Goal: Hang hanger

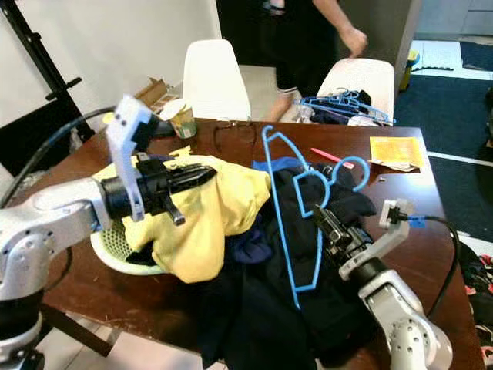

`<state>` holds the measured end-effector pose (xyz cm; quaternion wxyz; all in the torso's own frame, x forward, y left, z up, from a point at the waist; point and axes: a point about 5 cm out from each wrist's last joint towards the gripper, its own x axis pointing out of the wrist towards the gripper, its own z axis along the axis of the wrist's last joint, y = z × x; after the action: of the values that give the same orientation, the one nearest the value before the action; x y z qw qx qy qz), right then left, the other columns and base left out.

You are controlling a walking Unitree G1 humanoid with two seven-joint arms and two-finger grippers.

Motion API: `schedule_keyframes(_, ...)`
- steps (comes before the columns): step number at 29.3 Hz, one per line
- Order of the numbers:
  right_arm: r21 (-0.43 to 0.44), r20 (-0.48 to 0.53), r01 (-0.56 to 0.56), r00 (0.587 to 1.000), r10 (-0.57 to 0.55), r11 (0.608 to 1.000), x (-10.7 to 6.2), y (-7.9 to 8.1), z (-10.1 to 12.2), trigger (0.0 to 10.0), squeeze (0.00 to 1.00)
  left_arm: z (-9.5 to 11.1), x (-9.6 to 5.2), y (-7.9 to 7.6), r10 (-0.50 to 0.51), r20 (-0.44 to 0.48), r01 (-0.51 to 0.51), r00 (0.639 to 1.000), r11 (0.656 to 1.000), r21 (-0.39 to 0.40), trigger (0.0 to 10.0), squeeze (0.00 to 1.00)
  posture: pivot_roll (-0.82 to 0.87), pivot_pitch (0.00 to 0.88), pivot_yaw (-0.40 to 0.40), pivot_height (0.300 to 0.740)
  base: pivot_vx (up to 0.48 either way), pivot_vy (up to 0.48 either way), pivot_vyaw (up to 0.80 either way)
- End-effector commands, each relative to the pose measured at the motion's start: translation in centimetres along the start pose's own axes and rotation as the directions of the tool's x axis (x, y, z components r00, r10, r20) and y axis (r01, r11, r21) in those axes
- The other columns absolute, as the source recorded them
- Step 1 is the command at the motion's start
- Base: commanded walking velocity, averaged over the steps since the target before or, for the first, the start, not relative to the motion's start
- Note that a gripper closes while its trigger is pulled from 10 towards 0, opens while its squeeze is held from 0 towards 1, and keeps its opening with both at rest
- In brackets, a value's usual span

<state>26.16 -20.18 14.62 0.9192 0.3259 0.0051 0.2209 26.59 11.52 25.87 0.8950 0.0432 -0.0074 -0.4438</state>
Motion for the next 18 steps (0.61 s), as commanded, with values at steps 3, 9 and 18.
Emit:
schedule_keyframes(3, -0.001, -0.004, 0.002, 1.000, -0.002, 1.000, -0.1, 0.0, -0.2, 10.0, 0.00, -2.9, 1.1, -1.9, -0.038, -0.097, 0.040, 0.995, 0.999, 0.026, 10.0, 0.00, -0.03, 0.019, 0.096, 0.740, 0.000, 0.000, 0.00)
schedule_keyframes(9, -0.001, -0.006, 0.002, 1.000, -0.002, 1.000, -0.2, 0.1, -0.1, 10.0, 0.00, -2.9, 1.5, -3.0, -0.039, -0.077, 0.046, 0.996, 0.995, 0.086, 10.0, 1.00, -0.03, 0.030, 0.093, 0.740, 0.000, 0.000, 0.00)
schedule_keyframes(18, 0.005, -0.007, 0.006, 1.000, -0.006, 1.000, -0.5, 0.1, 0.0, 10.0, 0.00, -2.1, -3.5, 1.2, 0.322, -0.221, -0.143, 0.920, 0.805, 0.576, 10.0, 1.00, -0.02, 0.049, 0.099, 0.740, 0.000, 0.000, 0.00)
